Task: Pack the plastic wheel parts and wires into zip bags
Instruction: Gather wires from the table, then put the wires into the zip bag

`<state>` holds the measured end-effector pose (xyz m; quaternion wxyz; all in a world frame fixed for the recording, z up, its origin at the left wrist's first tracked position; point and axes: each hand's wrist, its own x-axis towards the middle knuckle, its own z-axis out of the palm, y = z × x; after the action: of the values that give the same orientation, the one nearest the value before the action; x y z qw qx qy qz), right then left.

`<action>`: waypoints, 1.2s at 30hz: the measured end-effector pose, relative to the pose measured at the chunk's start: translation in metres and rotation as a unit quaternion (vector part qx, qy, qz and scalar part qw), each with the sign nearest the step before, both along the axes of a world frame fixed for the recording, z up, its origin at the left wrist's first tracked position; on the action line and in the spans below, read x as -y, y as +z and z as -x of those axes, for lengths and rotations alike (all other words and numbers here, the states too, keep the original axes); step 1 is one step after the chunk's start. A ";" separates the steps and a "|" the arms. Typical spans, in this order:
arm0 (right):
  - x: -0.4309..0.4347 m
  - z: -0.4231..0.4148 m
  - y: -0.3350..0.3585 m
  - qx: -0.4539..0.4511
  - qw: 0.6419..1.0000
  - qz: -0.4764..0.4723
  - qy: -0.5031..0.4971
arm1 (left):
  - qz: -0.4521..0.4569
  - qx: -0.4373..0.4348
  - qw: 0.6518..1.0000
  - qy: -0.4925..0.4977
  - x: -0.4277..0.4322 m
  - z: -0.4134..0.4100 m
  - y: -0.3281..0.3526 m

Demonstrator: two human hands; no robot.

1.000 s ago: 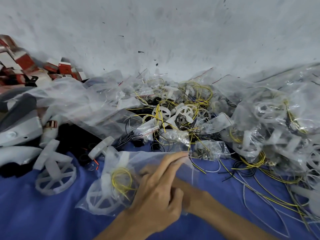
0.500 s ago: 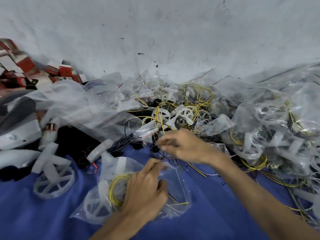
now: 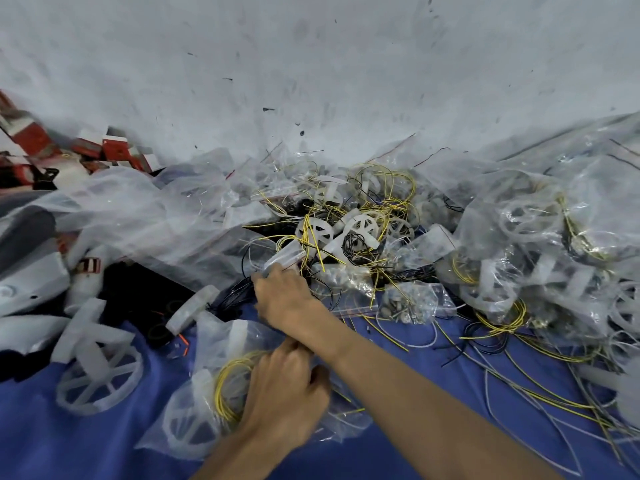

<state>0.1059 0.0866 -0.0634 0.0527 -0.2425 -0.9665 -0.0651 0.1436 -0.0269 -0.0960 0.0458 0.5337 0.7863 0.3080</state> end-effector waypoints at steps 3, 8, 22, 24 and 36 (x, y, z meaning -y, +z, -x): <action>-0.002 -0.005 0.002 -0.013 1.000 0.025 0.011 | 0.008 -0.005 1.000 -0.002 0.000 0.000 0.000; -0.006 -0.025 0.015 -0.031 0.991 0.125 0.021 | -0.015 -0.001 1.000 -0.008 0.001 -0.002 0.003; -0.011 -0.110 0.037 -0.247 0.939 0.225 0.087 | -0.057 0.034 0.998 -0.019 0.003 -0.002 0.007; -0.011 -0.129 0.037 -0.297 0.902 0.306 0.065 | -0.074 0.056 0.995 -0.023 0.003 -0.001 0.008; -0.014 -0.161 0.065 -0.066 0.902 0.417 0.093 | -0.242 0.206 0.948 0.007 -0.004 -0.003 0.046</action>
<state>0.2672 0.1002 0.0021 0.0163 -0.1549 -0.9179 0.3651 0.1467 -0.0233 -0.0499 0.0738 0.4480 0.6656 0.5923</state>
